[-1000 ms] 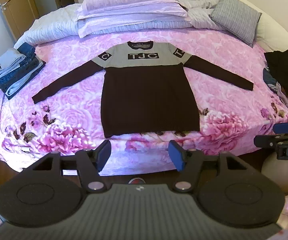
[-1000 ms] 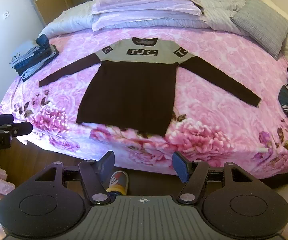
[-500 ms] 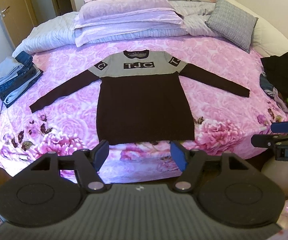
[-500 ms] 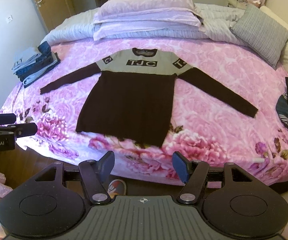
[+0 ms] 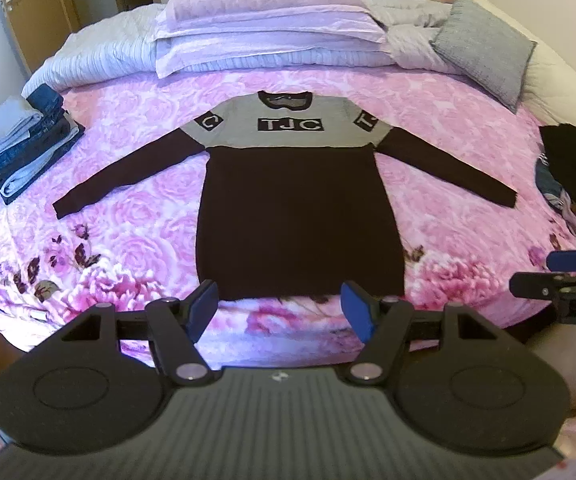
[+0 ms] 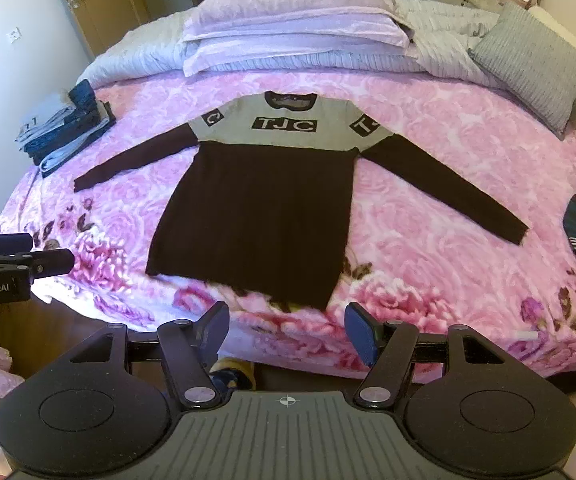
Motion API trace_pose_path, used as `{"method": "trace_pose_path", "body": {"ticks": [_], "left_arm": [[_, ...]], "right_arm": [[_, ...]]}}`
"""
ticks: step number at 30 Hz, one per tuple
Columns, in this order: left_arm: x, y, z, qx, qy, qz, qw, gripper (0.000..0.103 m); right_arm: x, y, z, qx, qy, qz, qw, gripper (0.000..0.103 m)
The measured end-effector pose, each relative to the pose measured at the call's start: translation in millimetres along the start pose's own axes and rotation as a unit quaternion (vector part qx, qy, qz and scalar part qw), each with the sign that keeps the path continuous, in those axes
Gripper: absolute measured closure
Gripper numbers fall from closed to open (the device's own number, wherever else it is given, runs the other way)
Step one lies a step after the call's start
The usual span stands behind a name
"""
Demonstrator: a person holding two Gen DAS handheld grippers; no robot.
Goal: Fold large clothes
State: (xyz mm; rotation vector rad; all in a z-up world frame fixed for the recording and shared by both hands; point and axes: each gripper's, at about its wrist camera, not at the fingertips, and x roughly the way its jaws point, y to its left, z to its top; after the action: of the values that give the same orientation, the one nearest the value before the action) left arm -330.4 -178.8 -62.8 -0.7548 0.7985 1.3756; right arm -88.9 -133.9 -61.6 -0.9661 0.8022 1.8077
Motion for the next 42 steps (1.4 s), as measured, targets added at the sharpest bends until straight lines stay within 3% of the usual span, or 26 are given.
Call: {"method": "trace_pose_path", "body": {"ticks": [4,11,17,20,23,27,34,37,42], "left_arm": [[33.3,28.4,28.5,-0.023,0.003,-0.002,0.9997,0.038],[105.2,105.5,83.8,-0.08,0.006,0.01,0.9967,0.038],[187.2,208.1,105.5,-0.196,0.013,0.011,0.9805,0.039],[232.0,263.4,103.2,-0.268,0.01,0.002,0.9633,0.042],[277.0,311.7,93.8,-0.344,0.004,-0.012,0.9388,0.048],[331.9,366.3,75.7,-0.446,-0.01,-0.007,0.8947,0.053],[389.9,425.0,52.1,-0.554,-0.029,0.033,0.8313,0.06],[402.3,435.2,41.8,-0.58,-0.036,0.047,0.8126,0.069],[406.5,436.6,40.8,-0.586,-0.058,0.061,0.806,0.076]], "right_arm": [[30.8,-1.9,27.4,0.022,0.019,0.007,1.0,0.042],[98.4,-12.2,102.8,0.114,0.031,0.008,0.993,0.042],[163.6,-14.0,164.2,0.155,0.046,-0.009,0.987,0.042],[197.1,-21.6,185.4,0.174,0.046,-0.029,0.983,0.042],[232.0,-29.3,198.0,0.182,0.056,-0.053,0.98,0.042],[274.9,-37.4,203.7,0.192,0.079,-0.076,0.975,0.042],[320.5,-52.6,197.8,0.212,0.108,-0.101,0.966,0.042],[328.1,-58.9,192.5,0.22,0.112,-0.111,0.963,0.042],[337.2,-71.2,184.9,0.232,0.12,-0.119,0.958,0.042]]}}
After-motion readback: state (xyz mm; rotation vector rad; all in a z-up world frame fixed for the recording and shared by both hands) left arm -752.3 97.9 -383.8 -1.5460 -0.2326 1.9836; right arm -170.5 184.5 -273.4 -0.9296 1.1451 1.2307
